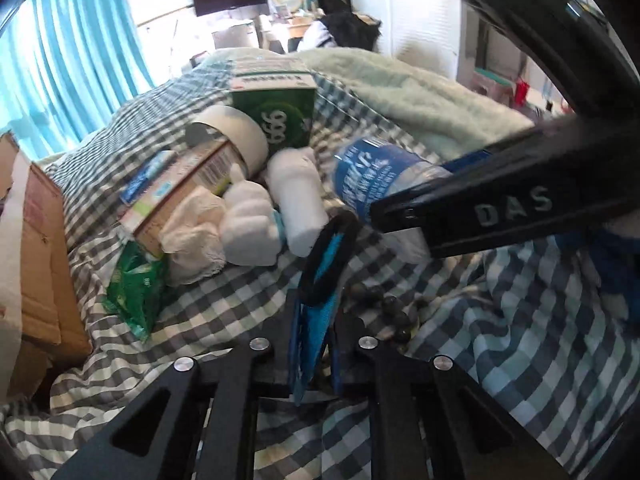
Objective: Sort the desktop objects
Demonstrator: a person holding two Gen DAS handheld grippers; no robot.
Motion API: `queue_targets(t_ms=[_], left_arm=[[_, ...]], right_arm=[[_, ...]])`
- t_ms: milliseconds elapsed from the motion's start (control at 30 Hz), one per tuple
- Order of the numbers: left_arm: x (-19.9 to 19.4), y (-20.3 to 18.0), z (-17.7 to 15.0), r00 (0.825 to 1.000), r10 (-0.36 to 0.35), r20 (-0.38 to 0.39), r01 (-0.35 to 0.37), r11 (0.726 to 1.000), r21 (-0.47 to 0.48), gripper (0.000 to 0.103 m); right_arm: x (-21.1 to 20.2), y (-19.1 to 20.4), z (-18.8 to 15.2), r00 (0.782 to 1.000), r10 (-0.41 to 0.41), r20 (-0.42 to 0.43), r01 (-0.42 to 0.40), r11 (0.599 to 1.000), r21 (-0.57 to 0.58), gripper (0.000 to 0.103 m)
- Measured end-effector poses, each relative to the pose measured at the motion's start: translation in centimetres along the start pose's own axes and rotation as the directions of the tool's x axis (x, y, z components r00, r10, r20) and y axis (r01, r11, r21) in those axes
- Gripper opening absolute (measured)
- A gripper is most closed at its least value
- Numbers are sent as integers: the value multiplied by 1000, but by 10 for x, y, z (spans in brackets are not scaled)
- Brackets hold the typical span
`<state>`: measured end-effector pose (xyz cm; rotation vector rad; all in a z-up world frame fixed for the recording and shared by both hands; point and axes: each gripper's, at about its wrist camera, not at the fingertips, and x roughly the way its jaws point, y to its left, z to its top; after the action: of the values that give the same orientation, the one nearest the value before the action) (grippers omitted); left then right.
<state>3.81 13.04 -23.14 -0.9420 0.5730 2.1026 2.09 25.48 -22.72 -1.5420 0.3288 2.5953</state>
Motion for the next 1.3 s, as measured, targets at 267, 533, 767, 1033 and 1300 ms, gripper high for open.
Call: queue_targets(t_ms=[267, 533, 767, 1033, 1300], left_arm=[[-37, 22, 8, 991, -116, 62, 125, 977, -174, 7], [-75, 28, 17, 980, -133, 145, 163, 962, -221, 7], [-103, 37, 26, 976, -72, 203, 120, 965, -233, 7], [-138, 38, 35, 960, 33, 277, 20, 982, -188, 7], [-179, 50, 43, 928, 119, 354, -54, 980, -190, 7]], right_arm=[[-31, 1, -1, 989, -28, 146, 28, 1000, 1, 63], [-62, 4, -10, 964, -63, 260, 65, 998, 3, 61], [-93, 13, -18, 935, -71, 348, 72, 997, 12, 61], [-127, 26, -20, 902, -87, 422, 94, 996, 5, 61], [-174, 48, -17, 855, -60, 515, 78, 997, -13, 61]])
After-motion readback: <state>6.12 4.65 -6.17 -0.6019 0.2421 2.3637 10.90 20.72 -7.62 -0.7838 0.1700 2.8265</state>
